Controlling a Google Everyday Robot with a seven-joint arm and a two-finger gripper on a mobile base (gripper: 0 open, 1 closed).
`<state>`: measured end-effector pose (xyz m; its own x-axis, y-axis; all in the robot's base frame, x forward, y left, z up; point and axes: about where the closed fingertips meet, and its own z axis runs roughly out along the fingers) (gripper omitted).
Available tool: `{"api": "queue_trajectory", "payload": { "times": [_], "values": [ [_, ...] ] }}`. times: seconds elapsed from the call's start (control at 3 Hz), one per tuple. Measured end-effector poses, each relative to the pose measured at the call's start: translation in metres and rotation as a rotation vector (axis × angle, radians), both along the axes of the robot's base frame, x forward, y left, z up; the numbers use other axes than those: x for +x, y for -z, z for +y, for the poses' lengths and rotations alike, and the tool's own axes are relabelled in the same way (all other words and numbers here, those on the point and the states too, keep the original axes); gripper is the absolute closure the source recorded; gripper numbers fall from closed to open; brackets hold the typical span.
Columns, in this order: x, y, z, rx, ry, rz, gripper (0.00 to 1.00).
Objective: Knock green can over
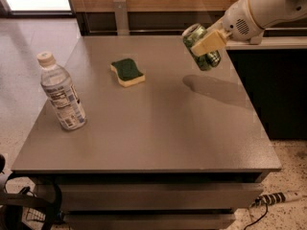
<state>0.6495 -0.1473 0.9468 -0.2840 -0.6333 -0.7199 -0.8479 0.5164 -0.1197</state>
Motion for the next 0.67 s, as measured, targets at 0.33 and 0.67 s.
{"api": "queue_trajectory", "payload": {
  "times": [0.33, 0.67],
  "values": [
    [-0.004, 0.01, 0.006, -0.126, -0.017, 0.043, 1.0],
    [-0.001, 0.022, 0.013, -0.223, -0.033, 0.068, 1.0]
  ]
}}
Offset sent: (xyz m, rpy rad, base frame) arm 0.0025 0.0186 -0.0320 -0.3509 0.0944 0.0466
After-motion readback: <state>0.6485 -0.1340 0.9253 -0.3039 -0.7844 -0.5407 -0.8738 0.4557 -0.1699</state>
